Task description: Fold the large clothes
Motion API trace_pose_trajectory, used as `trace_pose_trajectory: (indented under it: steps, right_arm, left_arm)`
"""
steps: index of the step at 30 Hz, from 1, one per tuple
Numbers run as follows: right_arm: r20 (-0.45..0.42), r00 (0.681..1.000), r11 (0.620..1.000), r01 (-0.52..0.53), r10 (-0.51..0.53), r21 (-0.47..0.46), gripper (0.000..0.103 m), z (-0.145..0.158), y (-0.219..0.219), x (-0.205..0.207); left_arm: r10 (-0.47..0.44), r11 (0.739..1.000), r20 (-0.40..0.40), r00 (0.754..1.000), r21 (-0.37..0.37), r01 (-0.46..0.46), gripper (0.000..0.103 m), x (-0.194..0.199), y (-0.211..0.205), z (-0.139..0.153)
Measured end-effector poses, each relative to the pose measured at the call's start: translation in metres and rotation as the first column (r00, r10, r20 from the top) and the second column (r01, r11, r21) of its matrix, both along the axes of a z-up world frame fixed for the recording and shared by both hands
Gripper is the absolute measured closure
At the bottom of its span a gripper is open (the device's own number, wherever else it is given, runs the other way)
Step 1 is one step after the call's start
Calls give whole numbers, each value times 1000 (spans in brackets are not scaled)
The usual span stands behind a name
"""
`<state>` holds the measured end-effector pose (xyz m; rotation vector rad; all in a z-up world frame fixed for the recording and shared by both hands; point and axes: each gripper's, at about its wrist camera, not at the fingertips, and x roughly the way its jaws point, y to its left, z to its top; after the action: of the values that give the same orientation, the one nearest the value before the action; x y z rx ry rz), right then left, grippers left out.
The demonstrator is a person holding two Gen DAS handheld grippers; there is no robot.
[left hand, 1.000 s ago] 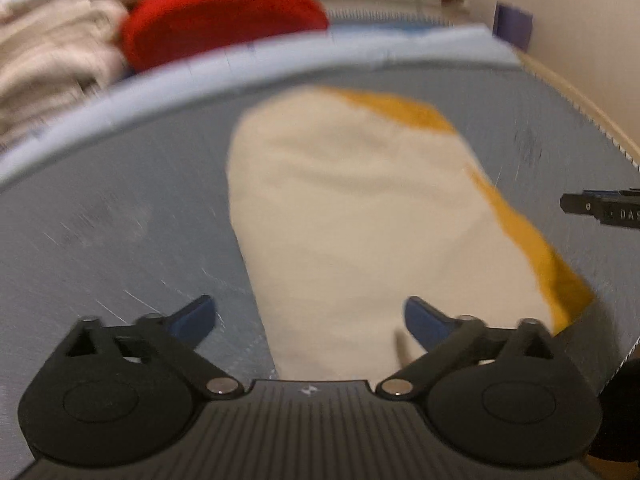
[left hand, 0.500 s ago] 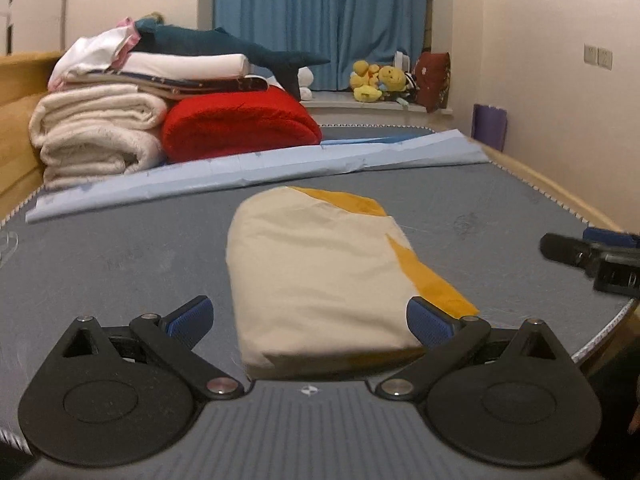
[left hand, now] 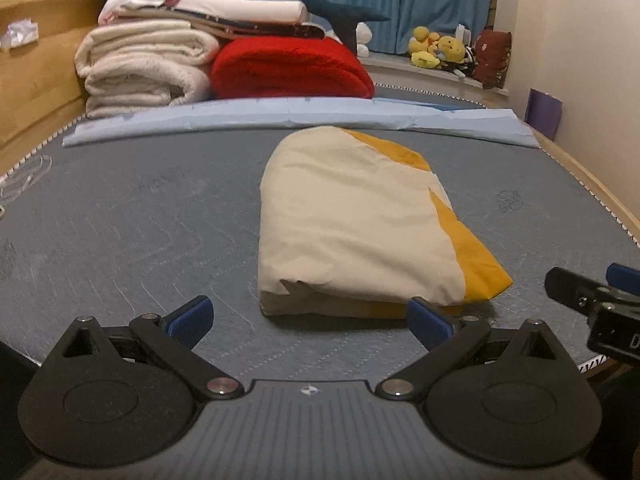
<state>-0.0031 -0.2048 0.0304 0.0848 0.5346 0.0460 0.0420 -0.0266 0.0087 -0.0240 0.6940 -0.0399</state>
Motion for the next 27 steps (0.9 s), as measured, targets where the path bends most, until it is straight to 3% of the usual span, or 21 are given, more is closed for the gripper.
trace_pose_trajectory:
  steps: [27]
  right_arm:
    - [-17, 998, 999, -53, 53, -10, 14, -8, 14, 14]
  left_arm:
    - [-23, 1000, -36, 999, -4, 22, 0, 19, -9, -20]
